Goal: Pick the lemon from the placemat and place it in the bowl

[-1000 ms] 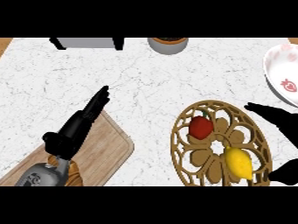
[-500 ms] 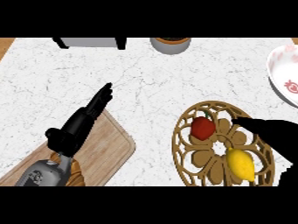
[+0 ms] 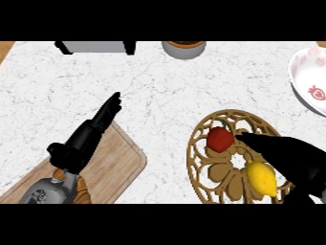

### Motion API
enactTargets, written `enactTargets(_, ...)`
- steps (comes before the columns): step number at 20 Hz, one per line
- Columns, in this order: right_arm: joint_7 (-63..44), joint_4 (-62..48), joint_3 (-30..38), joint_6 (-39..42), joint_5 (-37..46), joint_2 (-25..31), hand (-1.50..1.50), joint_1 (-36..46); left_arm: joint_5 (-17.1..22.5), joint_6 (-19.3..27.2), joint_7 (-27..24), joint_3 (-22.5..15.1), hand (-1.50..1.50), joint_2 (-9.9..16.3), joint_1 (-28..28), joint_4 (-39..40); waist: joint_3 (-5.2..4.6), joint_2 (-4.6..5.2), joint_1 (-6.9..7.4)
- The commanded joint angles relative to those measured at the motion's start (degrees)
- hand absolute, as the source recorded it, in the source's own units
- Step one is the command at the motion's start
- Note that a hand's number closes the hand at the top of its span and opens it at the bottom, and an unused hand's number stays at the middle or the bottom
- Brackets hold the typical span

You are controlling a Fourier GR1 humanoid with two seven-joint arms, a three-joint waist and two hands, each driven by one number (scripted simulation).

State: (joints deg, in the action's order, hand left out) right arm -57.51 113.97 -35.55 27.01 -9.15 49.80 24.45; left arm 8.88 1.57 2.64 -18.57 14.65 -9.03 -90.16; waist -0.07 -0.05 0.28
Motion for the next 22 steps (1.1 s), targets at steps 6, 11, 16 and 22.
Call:
enactTargets(6,0.1,2.5,-1.4,0.2,15.2,-3.0,-1.50,-6.3,-0.8,-3.1,-1.7,2.2,0.00,-0.8,0.8,2.0,0.07,-0.03,-0.51)
enactTargets(11,3.2,4.1,-1.5,-1.3,24.6,-4.6,-1.50,-11.4,-1.1,-3.2,1.7,3.4,0.00,-0.6,2.0,-2.9,0.09,-0.07,-0.47)
enactTargets(16,3.5,2.0,0.3,0.1,30.6,-7.7,-1.50,-12.7,-3.1,-4.3,-0.8,4.1,0.00,-2.2,1.5,1.5,0.06,0.01,-0.41)
enactTargets(22,7.5,-4.3,2.1,1.3,36.7,-11.6,-1.50,-14.5,-5.0,-4.1,1.0,3.2,0.00,-4.7,2.3,0.1,0.07,0.04,-0.25)
